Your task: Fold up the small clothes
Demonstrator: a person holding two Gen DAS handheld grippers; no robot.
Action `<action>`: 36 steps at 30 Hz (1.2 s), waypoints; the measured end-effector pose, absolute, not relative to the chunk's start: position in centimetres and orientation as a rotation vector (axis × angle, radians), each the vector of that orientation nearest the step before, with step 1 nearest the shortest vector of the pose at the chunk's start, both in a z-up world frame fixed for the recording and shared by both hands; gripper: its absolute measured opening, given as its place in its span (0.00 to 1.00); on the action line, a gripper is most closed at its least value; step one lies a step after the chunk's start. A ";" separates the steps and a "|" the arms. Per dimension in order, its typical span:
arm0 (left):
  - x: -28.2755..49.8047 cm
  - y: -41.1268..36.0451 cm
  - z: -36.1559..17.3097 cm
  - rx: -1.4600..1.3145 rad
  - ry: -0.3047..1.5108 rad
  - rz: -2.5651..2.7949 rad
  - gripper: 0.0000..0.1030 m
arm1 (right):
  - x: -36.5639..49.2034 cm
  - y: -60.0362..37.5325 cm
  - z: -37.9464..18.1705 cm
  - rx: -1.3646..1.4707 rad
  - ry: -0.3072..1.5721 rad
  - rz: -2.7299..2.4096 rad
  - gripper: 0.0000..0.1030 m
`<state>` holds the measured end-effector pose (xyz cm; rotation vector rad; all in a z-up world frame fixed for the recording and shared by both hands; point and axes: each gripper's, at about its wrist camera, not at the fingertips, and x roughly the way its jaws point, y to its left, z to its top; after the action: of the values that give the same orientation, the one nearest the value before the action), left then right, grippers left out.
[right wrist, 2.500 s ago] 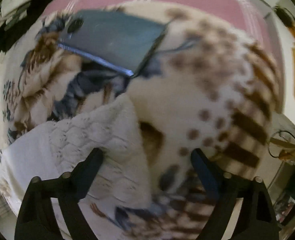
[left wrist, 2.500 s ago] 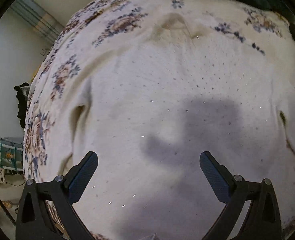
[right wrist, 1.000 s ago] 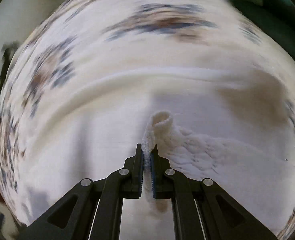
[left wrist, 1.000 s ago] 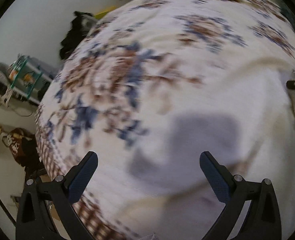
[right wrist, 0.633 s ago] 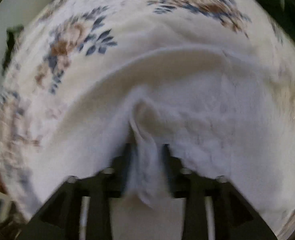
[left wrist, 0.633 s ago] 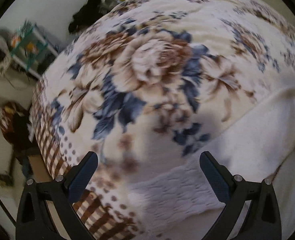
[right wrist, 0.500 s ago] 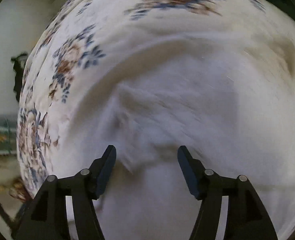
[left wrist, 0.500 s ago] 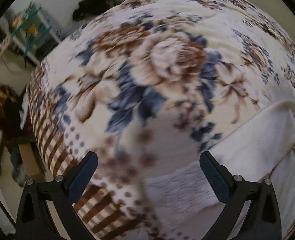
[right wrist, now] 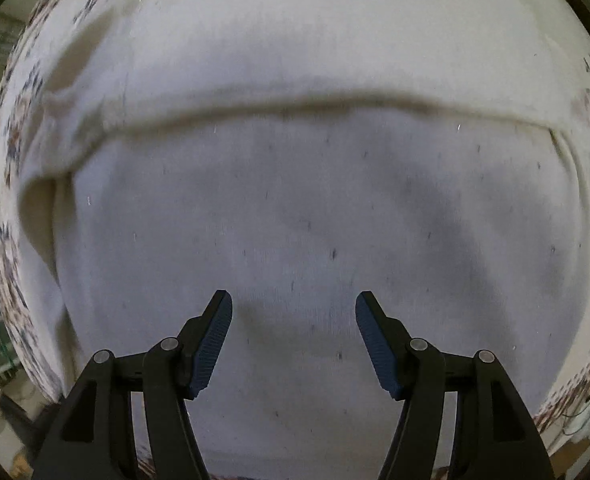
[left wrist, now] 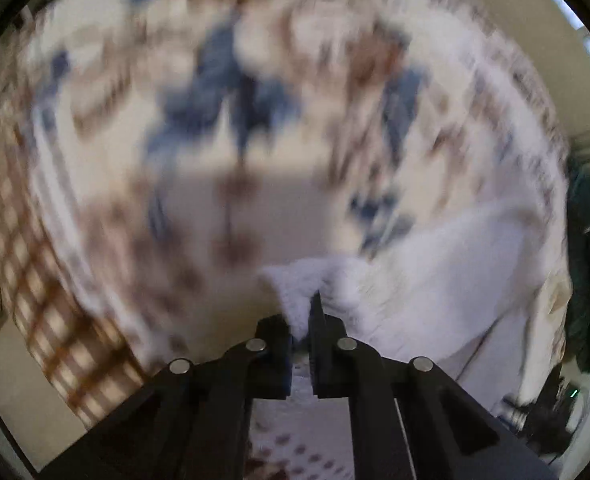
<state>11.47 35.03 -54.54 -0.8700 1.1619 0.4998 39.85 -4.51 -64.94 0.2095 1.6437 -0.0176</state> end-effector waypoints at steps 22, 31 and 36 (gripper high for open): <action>15.7 46.3 -57.8 -1.323 0.843 0.568 0.76 | 37.4 2.0 -63.7 0.182 1.529 -0.007 0.75; 21.7 48.1 -59.0 -1.143 0.834 0.738 0.07 | 37.1 -7.9 -62.6 0.218 1.460 -0.174 0.79; 24.2 46.7 -53.9 -0.884 0.848 0.724 0.07 | 36.5 -12.5 -61.1 0.204 1.444 -0.238 0.79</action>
<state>24.19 46.67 -53.88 -0.8840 0.8483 0.7236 36.54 -12.50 -61.14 0.2042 1.4437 -0.2379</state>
